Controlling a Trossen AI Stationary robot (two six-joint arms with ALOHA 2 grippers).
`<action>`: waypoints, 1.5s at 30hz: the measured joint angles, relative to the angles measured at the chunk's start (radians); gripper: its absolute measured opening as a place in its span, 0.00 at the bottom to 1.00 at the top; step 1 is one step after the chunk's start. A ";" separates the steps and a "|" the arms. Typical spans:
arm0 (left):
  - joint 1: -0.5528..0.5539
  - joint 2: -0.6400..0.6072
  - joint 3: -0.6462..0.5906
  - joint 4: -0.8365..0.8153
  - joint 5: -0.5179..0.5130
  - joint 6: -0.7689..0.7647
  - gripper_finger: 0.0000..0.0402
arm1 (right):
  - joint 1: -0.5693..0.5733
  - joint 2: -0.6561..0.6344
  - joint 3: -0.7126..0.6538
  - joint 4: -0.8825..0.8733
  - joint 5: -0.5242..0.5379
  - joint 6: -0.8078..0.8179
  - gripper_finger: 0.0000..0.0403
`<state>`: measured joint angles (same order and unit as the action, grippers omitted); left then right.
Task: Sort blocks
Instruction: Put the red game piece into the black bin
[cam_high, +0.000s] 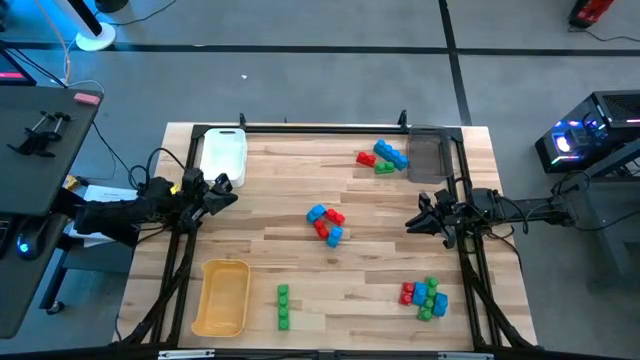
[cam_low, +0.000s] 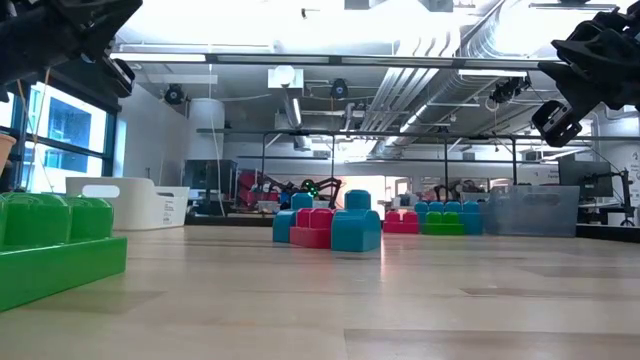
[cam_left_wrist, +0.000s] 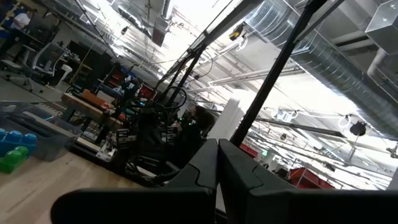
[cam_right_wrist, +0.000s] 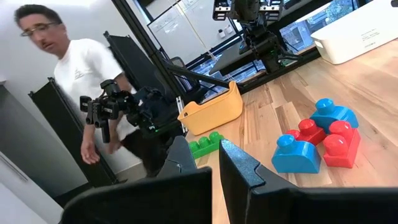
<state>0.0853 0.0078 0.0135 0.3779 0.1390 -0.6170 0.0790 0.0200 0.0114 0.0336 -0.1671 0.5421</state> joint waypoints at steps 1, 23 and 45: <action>0.000 0.000 0.000 0.000 0.000 0.000 0.00 | 0.000 0.000 0.000 0.000 0.000 0.000 0.00; 0.000 0.000 0.000 -0.018 0.000 0.000 0.00 | 0.000 0.000 0.000 0.000 0.001 0.000 0.00; 0.000 0.000 0.000 -0.019 0.000 0.000 0.00 | 0.000 0.000 0.000 0.168 0.289 0.266 0.00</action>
<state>0.0853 0.0082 0.0135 0.3588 0.1389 -0.6170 0.0791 0.0203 0.0113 0.2017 0.1218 0.8085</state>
